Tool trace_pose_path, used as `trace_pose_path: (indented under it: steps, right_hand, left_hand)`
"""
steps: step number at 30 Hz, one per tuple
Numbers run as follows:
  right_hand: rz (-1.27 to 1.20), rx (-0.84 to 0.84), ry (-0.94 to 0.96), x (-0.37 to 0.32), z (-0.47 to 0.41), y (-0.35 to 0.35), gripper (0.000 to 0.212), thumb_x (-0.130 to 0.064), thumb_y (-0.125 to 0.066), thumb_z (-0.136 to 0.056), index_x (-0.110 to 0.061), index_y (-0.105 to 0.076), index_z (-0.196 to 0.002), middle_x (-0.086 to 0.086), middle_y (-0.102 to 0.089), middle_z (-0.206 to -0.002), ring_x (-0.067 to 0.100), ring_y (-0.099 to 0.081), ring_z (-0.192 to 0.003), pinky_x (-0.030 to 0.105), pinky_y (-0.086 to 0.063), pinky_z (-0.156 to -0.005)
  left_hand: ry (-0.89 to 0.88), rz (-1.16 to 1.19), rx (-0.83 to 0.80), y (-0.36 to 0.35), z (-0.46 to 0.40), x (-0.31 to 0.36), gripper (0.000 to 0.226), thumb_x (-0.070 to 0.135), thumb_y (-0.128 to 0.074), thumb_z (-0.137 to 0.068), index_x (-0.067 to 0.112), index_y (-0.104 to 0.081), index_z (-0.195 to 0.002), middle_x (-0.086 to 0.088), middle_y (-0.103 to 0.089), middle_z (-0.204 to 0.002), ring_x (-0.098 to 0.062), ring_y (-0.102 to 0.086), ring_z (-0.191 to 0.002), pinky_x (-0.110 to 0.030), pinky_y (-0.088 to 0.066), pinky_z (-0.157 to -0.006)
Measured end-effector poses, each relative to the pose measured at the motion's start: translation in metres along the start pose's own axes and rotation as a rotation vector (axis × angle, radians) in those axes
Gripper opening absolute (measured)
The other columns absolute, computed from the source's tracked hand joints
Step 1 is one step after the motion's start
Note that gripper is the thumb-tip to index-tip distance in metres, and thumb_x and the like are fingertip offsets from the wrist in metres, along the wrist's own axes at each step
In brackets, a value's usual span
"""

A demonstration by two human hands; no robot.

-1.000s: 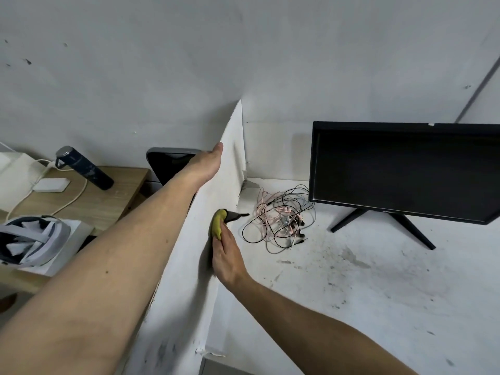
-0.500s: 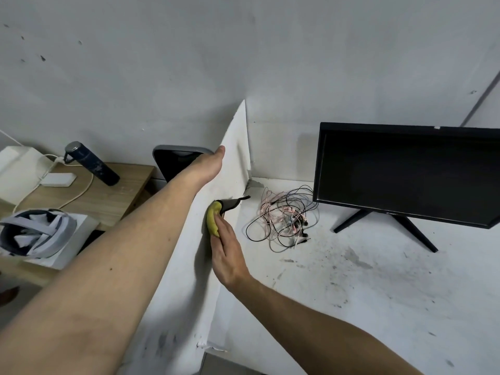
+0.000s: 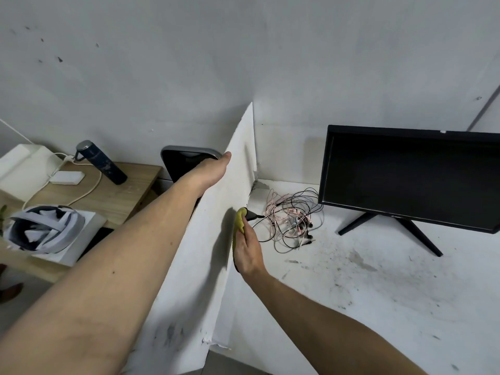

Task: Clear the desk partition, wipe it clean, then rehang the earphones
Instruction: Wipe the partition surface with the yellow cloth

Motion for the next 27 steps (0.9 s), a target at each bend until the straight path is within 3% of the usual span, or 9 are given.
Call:
trace_pose_path:
  steps: [3,6,9,14,19,24,27]
  right_hand:
    - [0.011,-0.038,0.025,-0.006,0.000,-0.013,0.055,-0.015,-0.031,-0.102,-0.029,-0.030,-0.156,-0.026,-0.027,-0.155,-0.011,-0.024,-0.141,0.016,-0.016,-0.118]
    - [0.045,-0.052,0.049,-0.014,0.002,-0.022,0.053,-0.017,-0.030,-0.104,-0.029,-0.029,-0.156,-0.025,-0.028,-0.155,-0.012,-0.025,-0.139,0.012,-0.015,-0.115]
    - [0.046,-0.054,0.029,-0.017,0.002,-0.024,0.053,-0.018,-0.029,-0.104,-0.029,-0.028,-0.156,-0.025,-0.026,-0.154,-0.011,-0.024,-0.139,0.016,-0.014,-0.118]
    - [0.052,-0.138,0.011,-0.026,0.012,-0.027,0.056,-0.013,-0.030,-0.103,-0.028,-0.024,-0.157,-0.026,-0.023,-0.149,-0.005,-0.022,-0.141,0.011,-0.011,-0.113]
    - [0.060,-0.196,0.059,-0.034,0.027,-0.042,0.057,-0.010,-0.031,-0.104,-0.020,-0.019,-0.159,-0.010,-0.015,-0.164,0.005,-0.012,-0.151,0.018,-0.006,-0.120]
    - [0.161,-0.179,0.192,-0.032,0.065,-0.057,0.055,-0.018,-0.031,-0.106,-0.022,-0.015,-0.159,-0.006,-0.009,-0.166,0.006,-0.007,-0.152,0.025,-0.007,-0.124]
    - [0.144,-0.117,0.155,-0.028,0.067,-0.053,0.057,-0.014,-0.031,-0.105,-0.023,-0.014,-0.159,-0.005,-0.008,-0.167,0.008,-0.008,-0.153,0.028,-0.008,-0.125]
  left_hand:
    - [0.004,0.020,-0.033,0.003,-0.007,-0.014,0.105,0.085,-0.038,-0.064,0.017,-0.048,-0.143,-0.005,-0.053,-0.143,-0.029,-0.054,-0.126,-0.045,-0.042,-0.107]
    - [0.009,0.031,-0.059,0.004,-0.009,-0.027,0.108,0.089,-0.039,-0.056,0.020,-0.054,-0.138,-0.002,-0.057,-0.139,-0.027,-0.058,-0.122,-0.045,-0.044,-0.104]
    - [-0.001,0.035,-0.063,0.006,0.009,-0.024,0.095,0.084,-0.039,-0.069,0.019,-0.056,-0.136,-0.002,-0.061,-0.134,-0.026,-0.060,-0.117,-0.043,-0.046,-0.103]
    - [0.012,0.062,-0.037,0.009,0.029,-0.033,0.074,0.073,-0.040,-0.084,0.018,-0.062,-0.129,-0.003,-0.067,-0.123,-0.023,-0.065,-0.106,-0.038,-0.049,-0.100]
    - [0.051,0.091,-0.059,0.009,0.051,-0.052,0.052,0.052,-0.038,-0.100,0.017,-0.056,-0.134,-0.004,-0.062,-0.129,-0.024,-0.060,-0.116,-0.034,-0.045,-0.100]
    - [0.016,0.171,-0.056,0.009,0.067,-0.062,0.038,0.038,-0.039,-0.104,0.022,-0.055,-0.133,-0.004,-0.064,-0.123,-0.023,-0.062,-0.104,-0.030,-0.047,-0.087]
    - [-0.048,0.156,-0.096,-0.001,0.071,-0.059,0.042,0.043,-0.036,-0.103,0.024,-0.054,-0.136,0.000,-0.062,-0.129,-0.020,-0.061,-0.111,-0.030,-0.046,-0.095]
Point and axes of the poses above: each hand's wrist, its own z-axis away from the middle knuckle, its own y-axis out of the back of the hand, x = y × z, the point moved 9 cm from there along -z, towards the middle knuckle
